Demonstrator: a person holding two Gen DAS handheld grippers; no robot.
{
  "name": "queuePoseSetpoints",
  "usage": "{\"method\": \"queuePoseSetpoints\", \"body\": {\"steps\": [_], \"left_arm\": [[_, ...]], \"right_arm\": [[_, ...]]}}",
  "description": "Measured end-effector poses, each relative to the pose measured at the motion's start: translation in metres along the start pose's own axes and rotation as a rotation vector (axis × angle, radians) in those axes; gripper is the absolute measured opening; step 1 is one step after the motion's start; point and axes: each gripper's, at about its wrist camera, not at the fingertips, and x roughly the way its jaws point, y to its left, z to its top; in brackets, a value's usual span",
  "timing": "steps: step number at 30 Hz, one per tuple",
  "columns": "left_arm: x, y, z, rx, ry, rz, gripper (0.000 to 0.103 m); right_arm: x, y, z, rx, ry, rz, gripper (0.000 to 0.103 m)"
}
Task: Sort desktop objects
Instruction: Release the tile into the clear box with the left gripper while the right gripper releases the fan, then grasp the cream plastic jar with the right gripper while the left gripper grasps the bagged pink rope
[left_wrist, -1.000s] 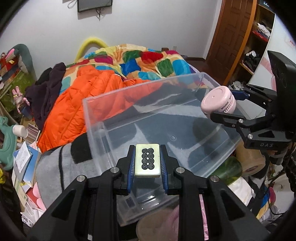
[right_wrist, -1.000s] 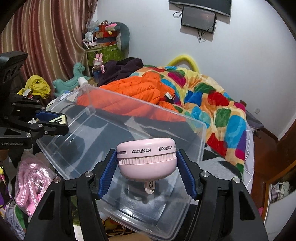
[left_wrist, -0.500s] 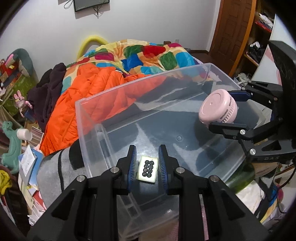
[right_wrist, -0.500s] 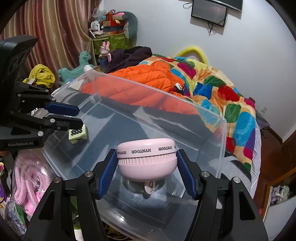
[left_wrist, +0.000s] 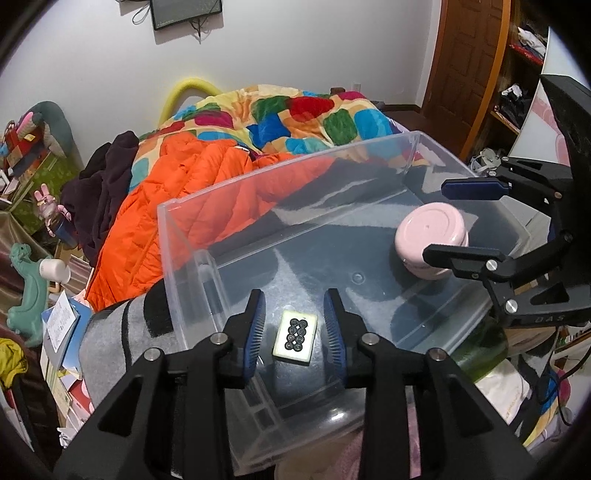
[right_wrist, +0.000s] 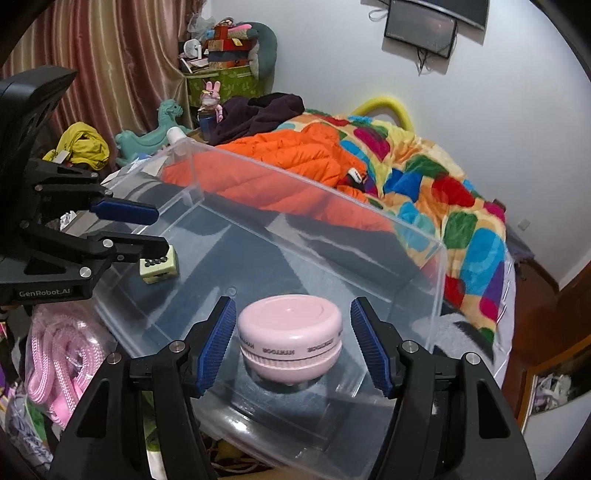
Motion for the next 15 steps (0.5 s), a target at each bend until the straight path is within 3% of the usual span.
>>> {"method": "queuePoseSetpoints", "body": {"steps": [7,9,13,15], "left_arm": [[-0.019,-0.005,-0.002,0.008,-0.042,0.028,0.043],[-0.028,-0.007,-0.004,0.011,-0.069,0.044,0.057],[-0.047,-0.010,-0.008,0.016,-0.117,0.074,0.063],[-0.055,-0.011,-0.010,0.011,-0.130,0.082,0.071]], "right_arm": [[-0.022,0.013,-0.004,-0.044,-0.056,-0.044,0.063],[-0.030,0.012,-0.005,-0.034,-0.072,-0.047,0.068],[-0.047,0.011,-0.011,-0.035,-0.107,-0.076,0.072],[-0.054,0.010,-0.014,-0.031,-0.117,-0.088,0.074]]}}
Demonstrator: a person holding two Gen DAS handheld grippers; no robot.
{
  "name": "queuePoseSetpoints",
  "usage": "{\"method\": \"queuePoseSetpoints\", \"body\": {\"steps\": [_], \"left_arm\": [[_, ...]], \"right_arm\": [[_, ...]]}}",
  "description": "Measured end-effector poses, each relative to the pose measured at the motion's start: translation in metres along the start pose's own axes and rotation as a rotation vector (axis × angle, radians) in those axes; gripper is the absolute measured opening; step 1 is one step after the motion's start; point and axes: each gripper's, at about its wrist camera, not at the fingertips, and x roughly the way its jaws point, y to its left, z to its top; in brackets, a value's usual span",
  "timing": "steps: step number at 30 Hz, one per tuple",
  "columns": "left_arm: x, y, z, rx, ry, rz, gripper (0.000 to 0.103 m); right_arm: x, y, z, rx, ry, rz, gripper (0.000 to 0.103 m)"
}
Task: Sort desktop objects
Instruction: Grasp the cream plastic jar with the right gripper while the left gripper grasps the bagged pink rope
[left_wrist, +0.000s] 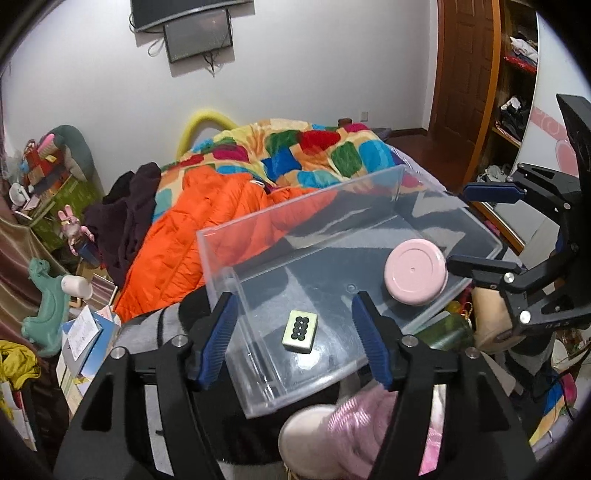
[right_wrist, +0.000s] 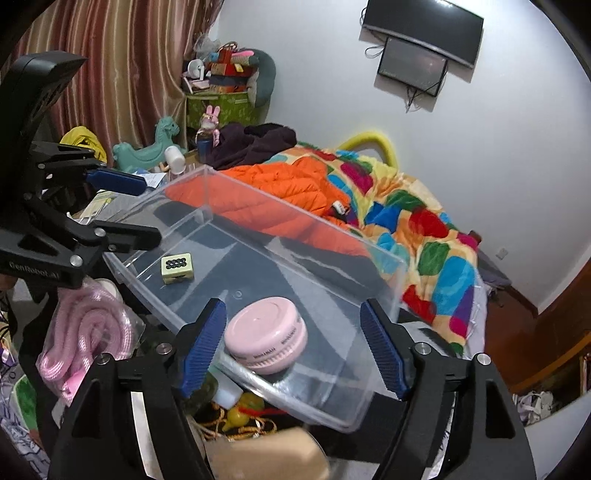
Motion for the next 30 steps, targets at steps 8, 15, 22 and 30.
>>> {"method": "queuePoseSetpoints", "body": {"steps": [8,15,22,30], "left_arm": [[-0.031,-0.002,-0.009,-0.018,-0.040,0.016,0.080],[-0.054,-0.004,-0.030,-0.037,-0.073,0.018,0.090],[-0.052,-0.007,-0.053,-0.077,-0.038,0.006,0.090],[-0.049,-0.024,-0.072,-0.060,-0.004,-0.007,0.090]], "right_arm": [[-0.029,-0.014,-0.014,0.072,-0.019,-0.003,0.081],[-0.049,-0.022,-0.031,0.091,-0.042,-0.028,0.081],[-0.058,-0.030,-0.052,0.121,-0.041,-0.032,0.082],[-0.055,-0.021,-0.080,0.103,-0.027,0.035,0.082]]}}
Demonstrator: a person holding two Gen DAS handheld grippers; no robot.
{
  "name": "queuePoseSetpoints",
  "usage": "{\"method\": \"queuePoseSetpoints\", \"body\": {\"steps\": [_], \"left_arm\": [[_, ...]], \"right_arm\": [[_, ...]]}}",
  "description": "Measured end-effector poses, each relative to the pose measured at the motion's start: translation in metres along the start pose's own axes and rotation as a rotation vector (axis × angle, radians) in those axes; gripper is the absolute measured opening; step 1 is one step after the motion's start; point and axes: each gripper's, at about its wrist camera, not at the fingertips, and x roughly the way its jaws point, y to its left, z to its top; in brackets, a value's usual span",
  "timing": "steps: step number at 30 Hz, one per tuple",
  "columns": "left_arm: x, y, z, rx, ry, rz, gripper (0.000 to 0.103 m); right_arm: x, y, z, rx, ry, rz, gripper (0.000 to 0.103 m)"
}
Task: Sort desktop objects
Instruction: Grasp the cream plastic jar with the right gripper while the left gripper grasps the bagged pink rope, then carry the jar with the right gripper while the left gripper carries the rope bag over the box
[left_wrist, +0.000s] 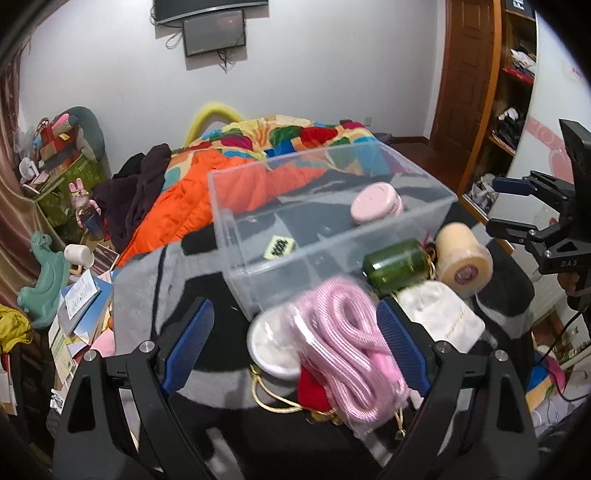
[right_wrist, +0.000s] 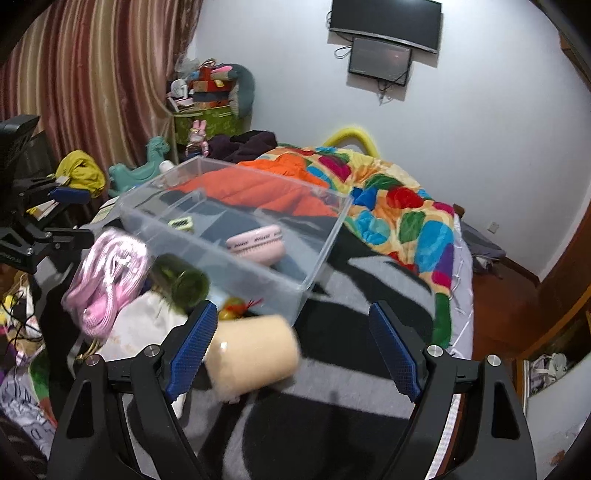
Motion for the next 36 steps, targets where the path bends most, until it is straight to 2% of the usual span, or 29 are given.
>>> {"method": "queuePoseSetpoints", "body": {"steps": [10,13,18,26,28,29,30,31,33,34,36], "left_arm": [[0.021,-0.025,-0.007,0.019,0.074,-0.027,0.091],[0.029,-0.030,-0.007,0.020,0.093,0.000,0.091],[0.050,-0.040,-0.006,0.035,0.136,0.092,0.095],[0.068,-0.044,-0.010,0.025,0.151,0.128,0.101],[0.068,-0.039,-0.012,-0.006,0.150,0.125,0.101],[0.067,-0.036,-0.013,-0.017,0.148,0.122,0.101],[0.065,-0.032,-0.015,-0.028,0.145,0.119,0.099],[0.064,-0.031,-0.015,-0.032,0.144,0.114,0.096],[0.055,-0.028,-0.018,-0.028,0.138,0.087,0.079],[0.051,-0.029,-0.018,-0.015,0.134,0.073,0.074],[0.041,-0.030,-0.019,0.015,0.122,0.079,0.070]], "right_arm": [[0.024,0.002,-0.020,0.033,0.067,0.080,0.086],[0.029,0.001,-0.024,0.033,0.074,0.076,0.086],[0.037,-0.004,-0.027,0.058,0.086,0.107,0.086],[0.041,0.004,-0.029,0.047,0.065,0.133,0.085],[0.042,0.004,-0.029,0.045,0.059,0.143,0.083],[0.043,0.002,-0.029,0.049,0.057,0.152,0.075],[0.045,0.001,-0.029,0.055,0.062,0.164,0.069],[0.045,0.000,-0.030,0.060,0.060,0.168,0.069],[0.045,-0.001,-0.031,0.067,0.058,0.176,0.069],[0.044,-0.002,-0.031,0.072,0.058,0.180,0.069],[0.043,-0.003,-0.032,0.080,0.061,0.186,0.068]]}}
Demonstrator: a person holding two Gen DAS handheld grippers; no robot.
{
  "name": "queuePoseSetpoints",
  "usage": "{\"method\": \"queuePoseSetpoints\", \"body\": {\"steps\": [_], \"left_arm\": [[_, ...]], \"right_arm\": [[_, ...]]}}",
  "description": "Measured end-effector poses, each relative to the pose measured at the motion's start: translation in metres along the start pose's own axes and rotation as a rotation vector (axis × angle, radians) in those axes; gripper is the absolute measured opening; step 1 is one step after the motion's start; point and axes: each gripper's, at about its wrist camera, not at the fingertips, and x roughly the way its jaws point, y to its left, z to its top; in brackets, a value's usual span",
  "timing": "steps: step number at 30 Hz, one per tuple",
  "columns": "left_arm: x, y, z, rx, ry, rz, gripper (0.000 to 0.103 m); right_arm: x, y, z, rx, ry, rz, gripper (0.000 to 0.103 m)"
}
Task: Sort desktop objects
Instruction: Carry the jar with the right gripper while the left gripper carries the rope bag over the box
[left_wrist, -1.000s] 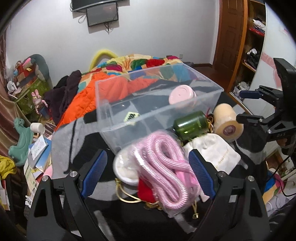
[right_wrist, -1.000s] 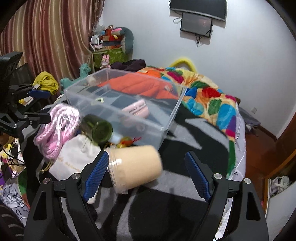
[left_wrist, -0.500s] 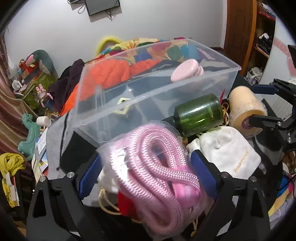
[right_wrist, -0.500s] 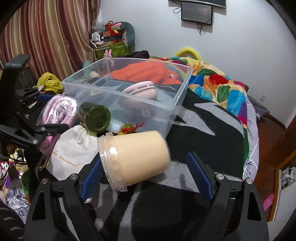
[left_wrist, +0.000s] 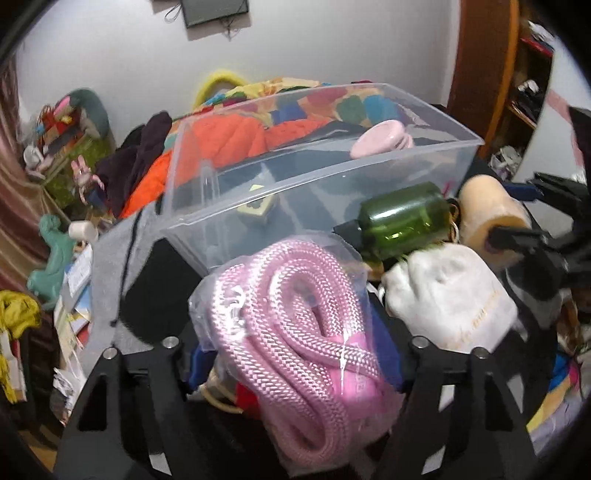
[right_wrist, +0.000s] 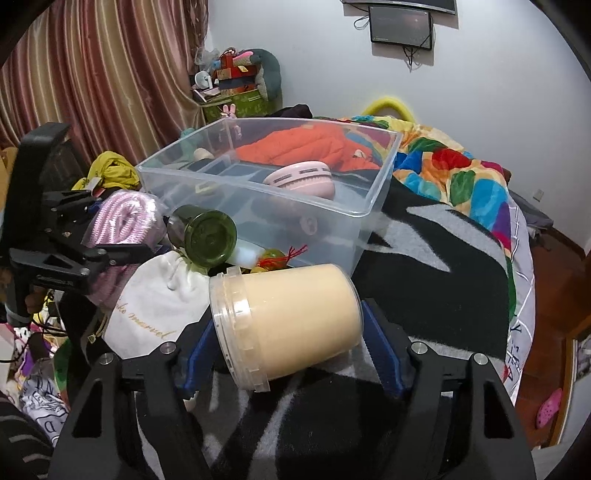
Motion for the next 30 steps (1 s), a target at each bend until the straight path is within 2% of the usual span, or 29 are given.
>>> {"method": "queuePoseSetpoints", "body": {"steps": [3,7,10,16,20,25,30], "left_arm": [[-0.014,-0.001,-0.005,0.041,-0.027,0.031,0.068],[-0.028,0.005,-0.014,0.054,-0.022,0.018,0.067],[-0.034,0.013,-0.022,0.033,0.003,-0.005,0.067],[-0.043,0.027,-0.037,-0.043,-0.007,0.015,0.066],[-0.051,0.035,-0.035,-0.100,-0.038,-0.021,0.062],[-0.065,0.033,-0.027,-0.098,-0.088,-0.030,0.060],[-0.073,0.035,-0.020,-0.103,-0.100,-0.054,0.059]], "right_arm": [[-0.001,0.000,-0.001,0.011,0.002,0.006,0.068],[-0.002,0.002,-0.001,0.009,0.006,0.002,0.068],[-0.002,0.003,-0.001,0.003,0.008,-0.005,0.068],[-0.002,0.001,-0.001,0.012,0.000,-0.007,0.068],[-0.006,-0.002,0.001,0.044,-0.005,0.005,0.066],[-0.017,-0.005,0.005,0.058,-0.024,0.006,0.063],[-0.032,-0.004,0.009,0.061,-0.054,0.003,0.063]]}}
